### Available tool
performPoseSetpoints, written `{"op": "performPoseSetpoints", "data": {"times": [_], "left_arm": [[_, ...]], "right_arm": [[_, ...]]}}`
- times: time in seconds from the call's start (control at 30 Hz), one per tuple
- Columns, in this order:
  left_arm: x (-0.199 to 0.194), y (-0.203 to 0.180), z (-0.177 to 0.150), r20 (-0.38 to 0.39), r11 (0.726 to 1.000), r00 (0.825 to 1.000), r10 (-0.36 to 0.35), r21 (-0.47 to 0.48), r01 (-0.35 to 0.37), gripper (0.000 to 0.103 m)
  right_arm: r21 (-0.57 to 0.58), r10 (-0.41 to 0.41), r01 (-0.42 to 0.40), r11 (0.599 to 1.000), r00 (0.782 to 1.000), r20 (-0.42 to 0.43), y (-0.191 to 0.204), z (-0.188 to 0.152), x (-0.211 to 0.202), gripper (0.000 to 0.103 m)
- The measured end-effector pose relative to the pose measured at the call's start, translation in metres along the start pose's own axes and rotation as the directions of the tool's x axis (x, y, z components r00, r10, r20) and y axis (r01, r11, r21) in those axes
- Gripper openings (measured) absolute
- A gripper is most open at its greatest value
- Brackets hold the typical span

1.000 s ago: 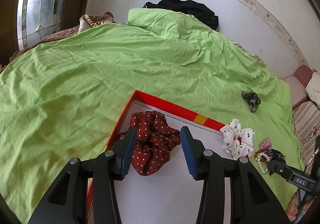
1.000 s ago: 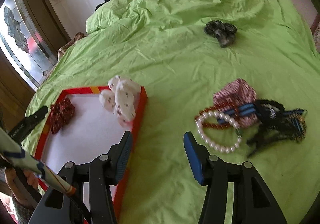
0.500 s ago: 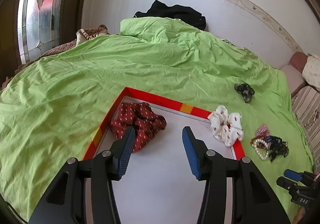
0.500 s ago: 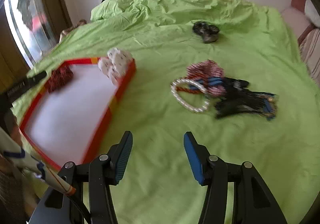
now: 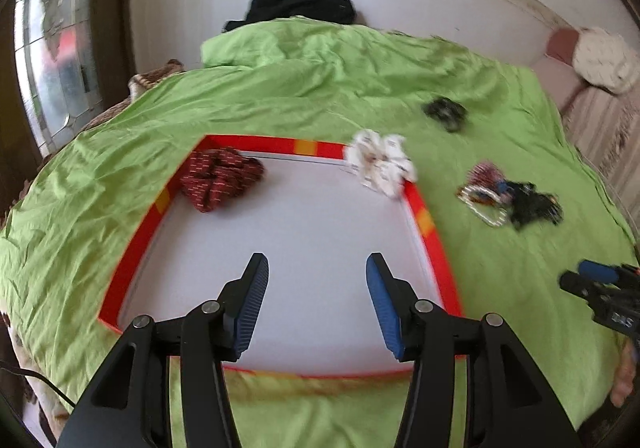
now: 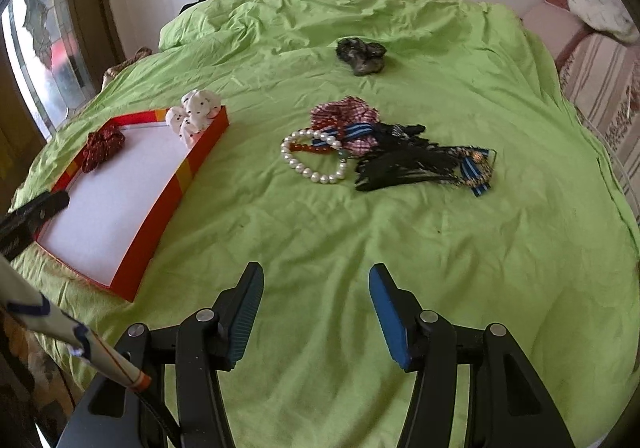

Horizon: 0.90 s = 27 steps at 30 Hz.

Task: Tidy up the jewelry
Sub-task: 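Withdraw both grippers from the tray back toward the jewelry pile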

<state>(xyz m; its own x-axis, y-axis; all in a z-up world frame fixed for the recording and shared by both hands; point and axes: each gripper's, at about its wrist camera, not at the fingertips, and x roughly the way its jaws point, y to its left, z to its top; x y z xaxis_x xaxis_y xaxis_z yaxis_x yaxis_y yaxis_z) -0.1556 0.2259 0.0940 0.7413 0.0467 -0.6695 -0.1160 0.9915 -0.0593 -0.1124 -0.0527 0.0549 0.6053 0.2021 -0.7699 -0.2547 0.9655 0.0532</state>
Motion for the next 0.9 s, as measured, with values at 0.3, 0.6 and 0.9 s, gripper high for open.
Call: {"op": "performPoseSetpoints", "data": {"times": [0.3,0.6,0.9], "left_arm": [[0.000,-0.051,0.002,-0.076,0.997,0.997,-0.007,0.072,0.013,0.052],[0.018,-0.092,0.006,-0.134,0.989,0.991,0.010,0.146,0.010,0.052],[0.047,-0.116,0.026,-0.193,0.990,0.980,-0.045,0.126,0.071,0.052]], "right_arm": [[0.086,0.007,-0.008,0.996,1.000,0.018,-0.037,-0.012,-0.007,0.060],[0.180,0.014,-0.018,0.983,1.000,0.025,-0.087,-0.020,-0.003,0.062],[0.227,0.007,-0.015,0.974,0.999,0.038,-0.116,-0.015,0.006,0.062]]}}
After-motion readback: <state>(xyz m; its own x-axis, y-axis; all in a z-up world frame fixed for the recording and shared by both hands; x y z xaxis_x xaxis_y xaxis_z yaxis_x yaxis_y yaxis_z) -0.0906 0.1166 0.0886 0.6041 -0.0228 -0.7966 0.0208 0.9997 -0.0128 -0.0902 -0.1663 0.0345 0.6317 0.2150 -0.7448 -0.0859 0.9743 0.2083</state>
